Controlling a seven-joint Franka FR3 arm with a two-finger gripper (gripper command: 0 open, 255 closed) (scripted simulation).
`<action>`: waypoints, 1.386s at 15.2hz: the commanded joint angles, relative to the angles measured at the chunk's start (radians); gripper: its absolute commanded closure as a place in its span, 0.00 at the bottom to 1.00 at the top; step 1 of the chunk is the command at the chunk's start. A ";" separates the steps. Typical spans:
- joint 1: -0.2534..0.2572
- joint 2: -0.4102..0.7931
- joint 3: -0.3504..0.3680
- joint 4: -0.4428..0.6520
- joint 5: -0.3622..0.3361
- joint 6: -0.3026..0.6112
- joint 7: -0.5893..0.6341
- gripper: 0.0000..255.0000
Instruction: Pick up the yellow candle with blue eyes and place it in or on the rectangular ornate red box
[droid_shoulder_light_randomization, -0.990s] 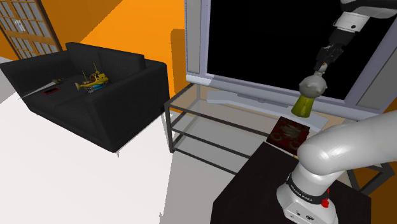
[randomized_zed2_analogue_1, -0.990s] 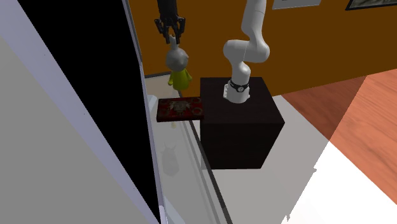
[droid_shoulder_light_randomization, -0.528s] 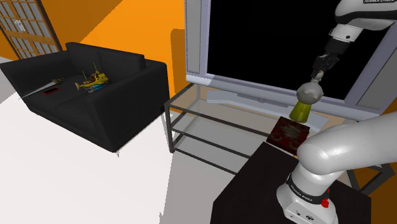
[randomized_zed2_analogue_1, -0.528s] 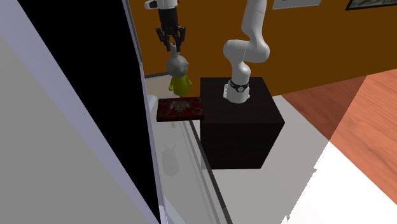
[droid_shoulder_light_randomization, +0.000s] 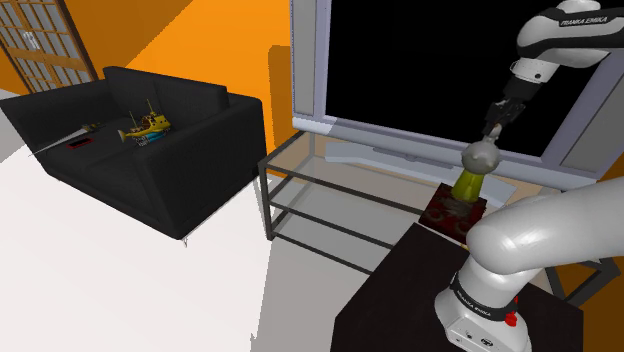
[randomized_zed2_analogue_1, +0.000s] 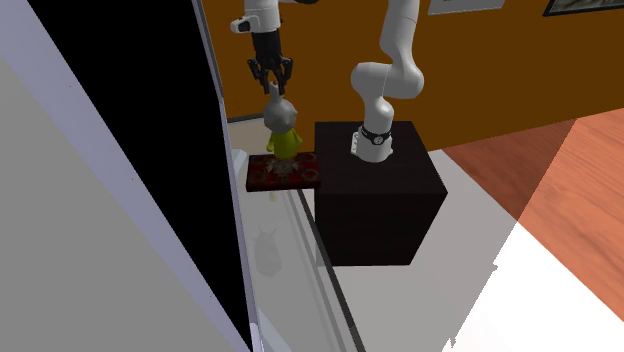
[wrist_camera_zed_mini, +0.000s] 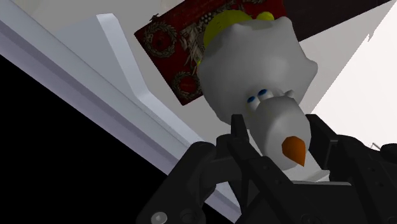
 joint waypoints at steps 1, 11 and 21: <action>-0.002 -0.001 -0.008 -0.026 -0.006 0.027 -0.002 1.00; -0.006 0.009 -0.045 -0.116 -0.024 0.129 -0.011 1.00; -0.006 0.010 -0.045 -0.116 -0.024 0.129 -0.012 0.00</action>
